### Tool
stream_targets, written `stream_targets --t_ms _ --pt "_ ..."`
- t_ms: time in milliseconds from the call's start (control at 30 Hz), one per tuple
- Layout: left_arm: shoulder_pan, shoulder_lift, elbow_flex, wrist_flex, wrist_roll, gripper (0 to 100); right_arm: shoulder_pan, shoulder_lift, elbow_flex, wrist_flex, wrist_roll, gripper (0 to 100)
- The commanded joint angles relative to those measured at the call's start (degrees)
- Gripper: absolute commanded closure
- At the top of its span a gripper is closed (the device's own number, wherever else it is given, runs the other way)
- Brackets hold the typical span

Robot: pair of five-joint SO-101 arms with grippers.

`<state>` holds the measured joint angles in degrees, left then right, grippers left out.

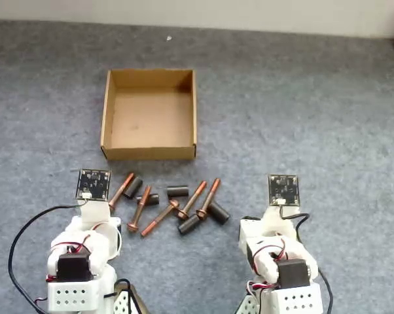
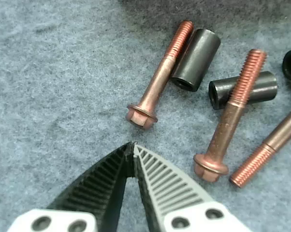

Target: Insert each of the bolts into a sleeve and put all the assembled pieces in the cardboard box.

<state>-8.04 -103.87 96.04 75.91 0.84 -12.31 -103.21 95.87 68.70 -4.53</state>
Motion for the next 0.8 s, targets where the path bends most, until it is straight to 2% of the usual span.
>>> stream_targets --t_ms 0,767 --pt "-0.4 0.04 1.1 0.18 -0.62 99 0.57 -0.13 7.16 0.31 0.53 99.3" --pt "-0.4 -0.04 -0.92 0.09 -0.79 99 -2.07 -0.13 7.16 0.13 0.44 99.3"
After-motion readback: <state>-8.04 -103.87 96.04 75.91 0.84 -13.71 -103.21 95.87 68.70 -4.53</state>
